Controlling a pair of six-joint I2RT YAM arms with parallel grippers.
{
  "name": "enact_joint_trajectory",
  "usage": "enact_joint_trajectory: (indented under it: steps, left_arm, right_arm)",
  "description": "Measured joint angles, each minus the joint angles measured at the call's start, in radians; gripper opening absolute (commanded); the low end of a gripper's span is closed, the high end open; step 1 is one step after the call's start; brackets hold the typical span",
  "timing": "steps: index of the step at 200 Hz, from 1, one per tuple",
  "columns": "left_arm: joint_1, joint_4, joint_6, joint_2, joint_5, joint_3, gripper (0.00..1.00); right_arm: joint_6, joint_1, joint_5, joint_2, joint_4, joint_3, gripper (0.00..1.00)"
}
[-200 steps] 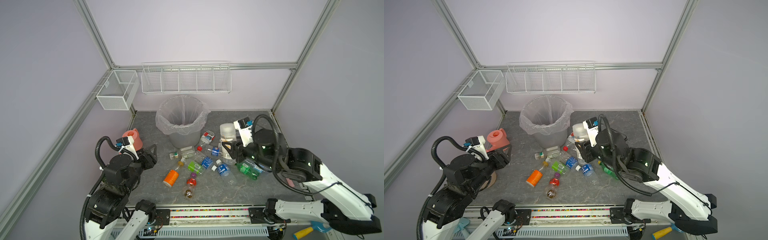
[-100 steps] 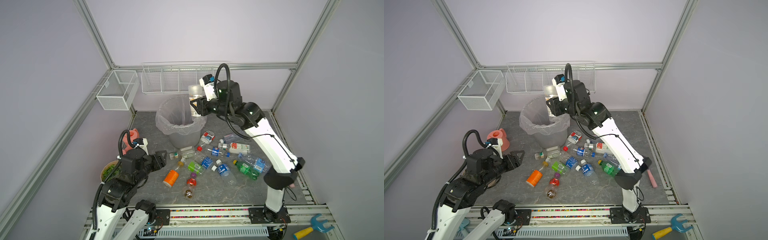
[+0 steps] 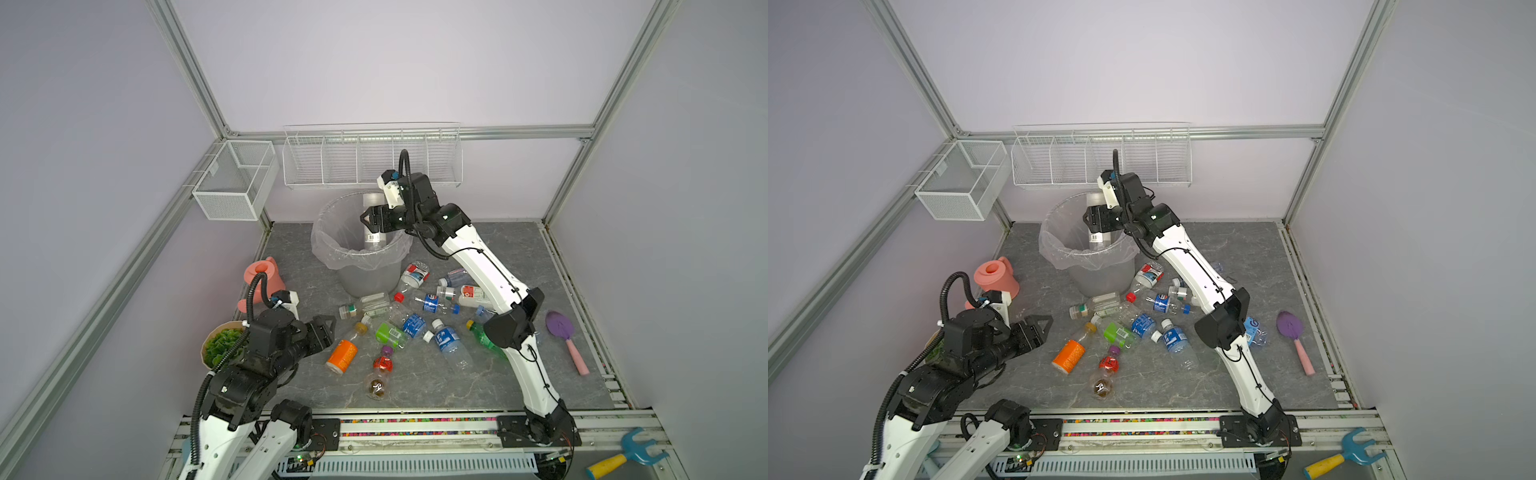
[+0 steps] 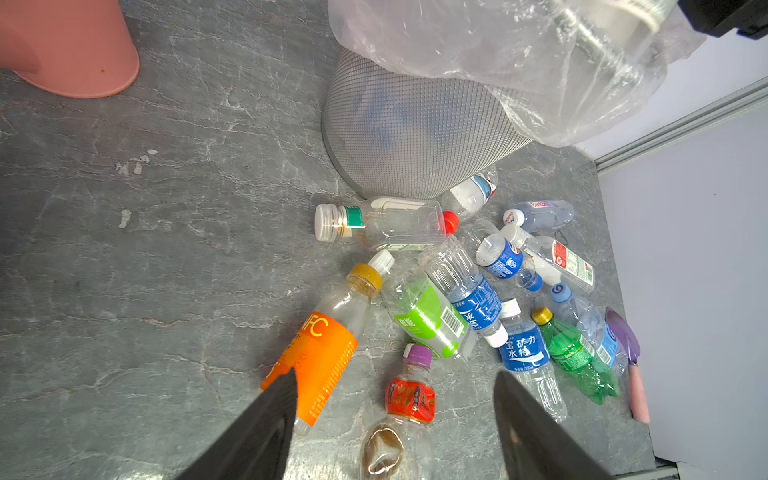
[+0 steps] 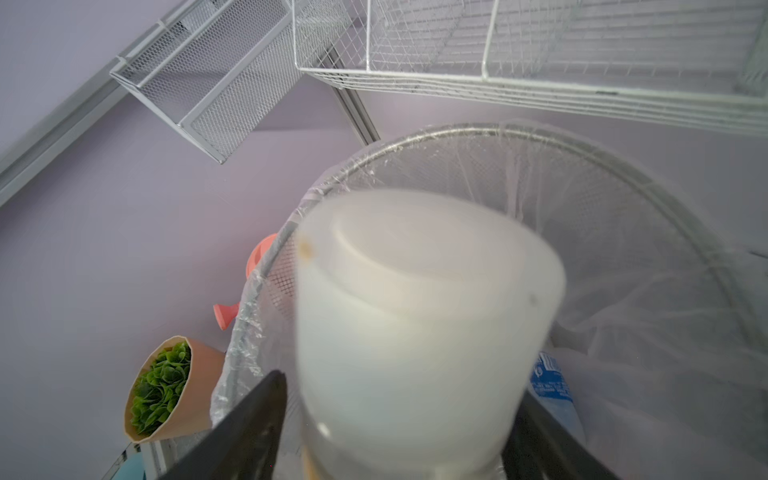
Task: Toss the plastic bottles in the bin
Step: 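Release the frosted-cap bottle into the bin and draw the right gripper back, then lower the left gripper onto the orange NFC bottle and grasp it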
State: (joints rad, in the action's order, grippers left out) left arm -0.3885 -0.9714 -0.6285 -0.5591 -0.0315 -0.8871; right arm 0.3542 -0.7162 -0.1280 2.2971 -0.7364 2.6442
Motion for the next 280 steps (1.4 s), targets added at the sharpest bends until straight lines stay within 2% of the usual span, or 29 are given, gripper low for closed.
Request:
enact_joint_trajectory:
  steps: [10,40,68,102,128,165,213,260,280]
  left_arm:
    - [0.0,0.0,0.0,0.0,0.0,0.0,0.75]
    - [0.0,0.0,-0.003,-0.002,0.002,0.0,0.75]
    - [0.0,0.003,-0.003,-0.021,0.005,0.0,0.76]
    - [0.0,0.031,0.009,-0.095,-0.005,0.003,0.83]
    - [0.0,0.065,0.017,-0.172,-0.019,0.029,0.88]
    - [0.0,0.117,0.023,-0.26,-0.042,0.095,0.91]
    - [-0.043,0.183,-0.002,-0.421,-0.022,0.203,0.92]
    - [-0.057,0.254,-0.03,-0.501,-0.014,0.282,0.88]
    - [-0.089,0.278,-0.035,-0.548,-0.01,0.299,0.86]
  right_arm:
    - [0.009,-0.001,0.001,-0.003,0.006,0.0,0.94]
    - [-0.006,-0.004,0.018,-0.035,0.007,0.0,0.94]
    - [-0.04,-0.017,0.058,-0.148,0.001,-0.04,0.94]
    - [-0.093,-0.073,0.095,-0.454,0.032,-0.268,0.94]
    - [-0.13,-0.123,0.124,-0.717,0.095,-0.502,0.95]
    - [-0.145,-0.132,0.173,-1.009,0.154,-0.839,0.95]
    - [-0.138,-0.132,0.24,-1.201,0.161,-1.12,0.96]
    - [-0.118,-0.132,0.278,-1.295,0.158,-1.232,0.96]
    - [-0.111,-0.132,0.29,-1.327,0.158,-1.259,0.96]
